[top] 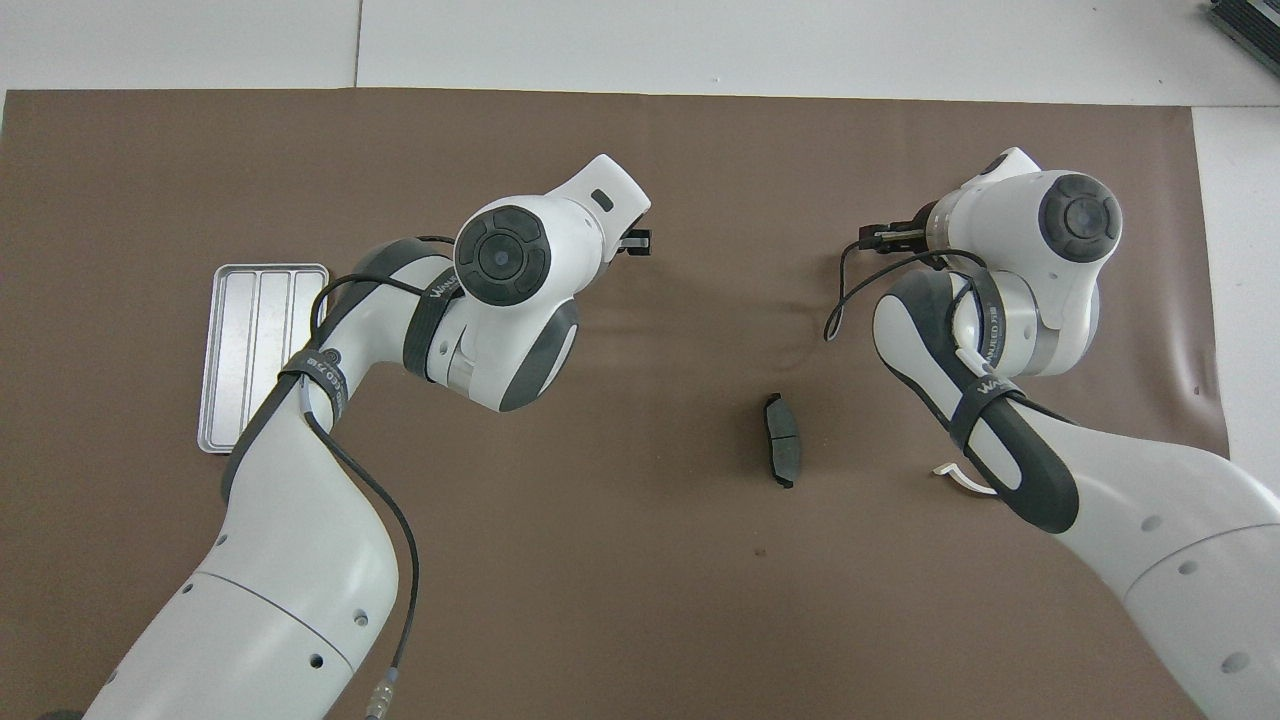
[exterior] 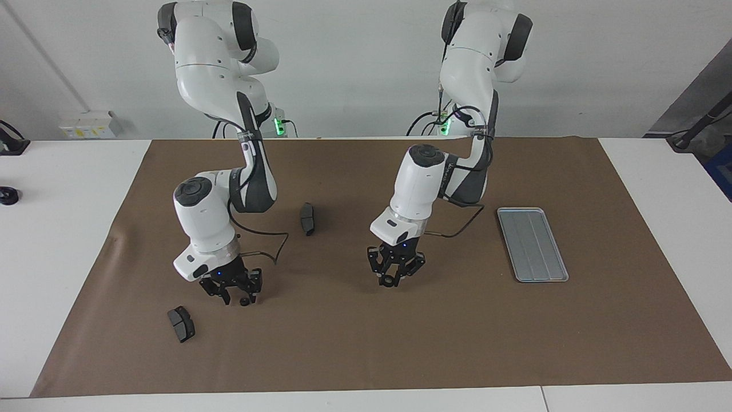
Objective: Place bearing gear from tray to pile
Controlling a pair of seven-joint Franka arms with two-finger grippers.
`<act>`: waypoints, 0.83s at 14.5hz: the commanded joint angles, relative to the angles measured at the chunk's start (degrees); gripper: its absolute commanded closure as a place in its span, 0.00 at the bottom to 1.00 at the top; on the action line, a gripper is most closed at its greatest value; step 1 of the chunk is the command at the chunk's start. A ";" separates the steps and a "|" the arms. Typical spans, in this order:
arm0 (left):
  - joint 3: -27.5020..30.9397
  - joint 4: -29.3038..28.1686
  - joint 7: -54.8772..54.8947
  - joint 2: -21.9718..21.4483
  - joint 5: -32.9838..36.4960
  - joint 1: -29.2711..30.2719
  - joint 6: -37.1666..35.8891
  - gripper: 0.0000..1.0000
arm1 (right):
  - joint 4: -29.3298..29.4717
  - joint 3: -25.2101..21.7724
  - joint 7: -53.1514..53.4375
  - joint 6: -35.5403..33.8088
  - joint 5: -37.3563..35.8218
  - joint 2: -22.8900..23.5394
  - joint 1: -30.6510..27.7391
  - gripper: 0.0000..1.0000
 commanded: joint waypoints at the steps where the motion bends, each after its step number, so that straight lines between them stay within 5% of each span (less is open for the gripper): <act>1: 0.72 0.82 -1.16 4.16 0.33 -2.54 2.46 0.94 | 0.25 0.60 0.27 -4.04 1.47 -4.09 0.12 0.00; 3: 1.07 1.26 -0.89 3.99 1.12 -2.55 2.55 0.20 | 2.09 0.60 0.71 -8.52 1.47 -5.59 0.21 0.00; 4: 1.07 1.17 -0.72 3.30 1.29 -2.46 2.55 0.00 | 3.14 0.60 1.41 -10.20 1.47 -5.86 0.29 0.00; 8: 1.34 -1.19 -0.54 -2.75 1.47 -1.67 -4.63 0.00 | 4.99 0.77 10.00 -10.13 1.38 -5.69 4.59 0.00; 12: 1.34 -12.94 4.18 -15.57 1.47 3.32 -7.20 0.00 | 14.55 0.59 14.06 -10.21 -0.38 2.46 12.41 0.00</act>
